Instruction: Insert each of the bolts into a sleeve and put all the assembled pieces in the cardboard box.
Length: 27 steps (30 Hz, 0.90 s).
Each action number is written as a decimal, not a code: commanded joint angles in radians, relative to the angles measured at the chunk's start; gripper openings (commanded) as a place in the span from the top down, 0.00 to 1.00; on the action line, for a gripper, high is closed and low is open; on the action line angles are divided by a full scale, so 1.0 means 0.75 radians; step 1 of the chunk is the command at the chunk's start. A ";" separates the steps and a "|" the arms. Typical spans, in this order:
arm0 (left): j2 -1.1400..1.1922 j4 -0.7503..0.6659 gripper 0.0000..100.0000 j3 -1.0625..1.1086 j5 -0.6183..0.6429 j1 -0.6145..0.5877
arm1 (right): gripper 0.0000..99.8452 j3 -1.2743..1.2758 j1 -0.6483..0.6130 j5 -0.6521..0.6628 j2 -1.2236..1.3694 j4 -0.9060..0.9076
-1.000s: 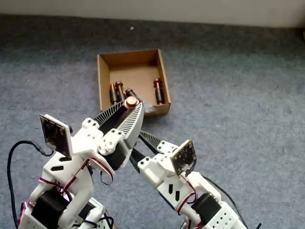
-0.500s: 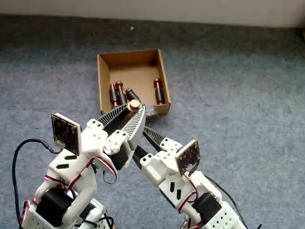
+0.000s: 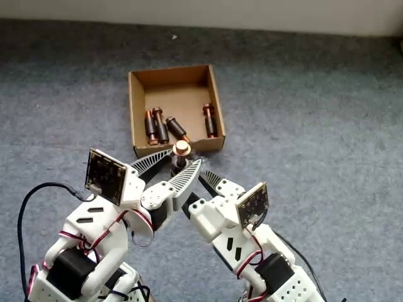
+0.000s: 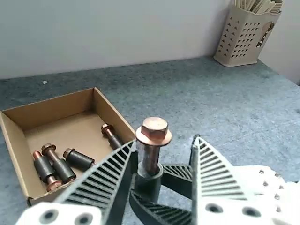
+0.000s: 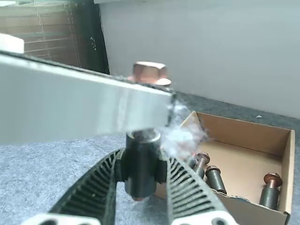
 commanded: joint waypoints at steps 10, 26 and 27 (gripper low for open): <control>-0.015 0.008 0.76 -0.019 -0.010 -0.099 | 1.00 0.109 0.032 0.004 -0.028 -0.036; -0.017 0.059 0.99 -0.026 -0.272 -0.609 | 1.00 0.140 0.244 0.004 -0.026 0.136; -0.017 0.059 0.99 0.030 -0.278 -0.633 | 1.00 0.140 0.257 0.004 -0.026 0.154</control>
